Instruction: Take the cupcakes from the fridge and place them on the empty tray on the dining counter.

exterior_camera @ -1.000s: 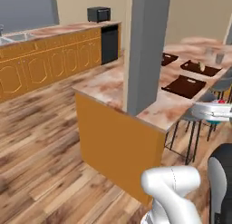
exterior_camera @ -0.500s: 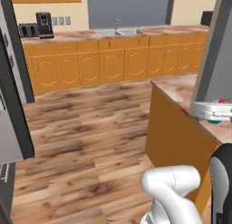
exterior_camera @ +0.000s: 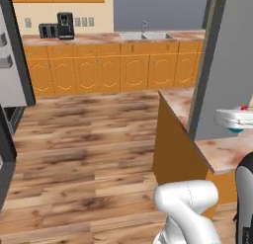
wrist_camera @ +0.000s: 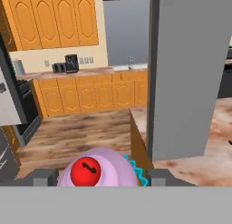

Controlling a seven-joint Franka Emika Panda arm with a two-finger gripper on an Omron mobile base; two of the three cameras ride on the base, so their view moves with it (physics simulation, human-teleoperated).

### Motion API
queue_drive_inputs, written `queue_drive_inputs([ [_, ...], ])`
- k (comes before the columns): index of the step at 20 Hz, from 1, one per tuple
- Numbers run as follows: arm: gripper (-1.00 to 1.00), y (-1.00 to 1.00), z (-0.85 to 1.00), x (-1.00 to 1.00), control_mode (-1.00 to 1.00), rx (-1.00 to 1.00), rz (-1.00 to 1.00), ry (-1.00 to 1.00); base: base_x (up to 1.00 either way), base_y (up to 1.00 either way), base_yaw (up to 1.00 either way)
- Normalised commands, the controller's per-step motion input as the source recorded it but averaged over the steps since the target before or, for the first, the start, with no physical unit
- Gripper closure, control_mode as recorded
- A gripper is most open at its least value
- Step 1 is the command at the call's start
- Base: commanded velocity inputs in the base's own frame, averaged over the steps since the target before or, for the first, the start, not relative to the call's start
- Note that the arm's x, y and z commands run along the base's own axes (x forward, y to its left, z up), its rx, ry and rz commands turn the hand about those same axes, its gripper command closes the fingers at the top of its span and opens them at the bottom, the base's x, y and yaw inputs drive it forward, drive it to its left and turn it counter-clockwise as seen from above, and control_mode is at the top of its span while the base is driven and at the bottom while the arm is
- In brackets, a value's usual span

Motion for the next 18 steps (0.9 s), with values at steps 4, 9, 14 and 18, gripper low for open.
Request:
queue_drive_inputs([
  [4, 1.00, 0.00, 0.00, 0.00, 1.00, 0.00, 0.00, 0.00, -0.88, -1.00, -0.11],
  [9, 1.00, 0.00, 0.00, 0.00, 1.00, 0.00, 0.00, 0.00, -1.00, -1.00, -0.14],
  [14, 1.00, 0.00, 0.00, 0.00, 1.00, 0.00, 0.00, 0.00, -0.59, -1.00, -0.04],
  [18, 1.00, 0.00, 0.00, 0.00, 1.00, 0.00, 0.00, 0.00, 0.45, -1.00, 0.00],
])
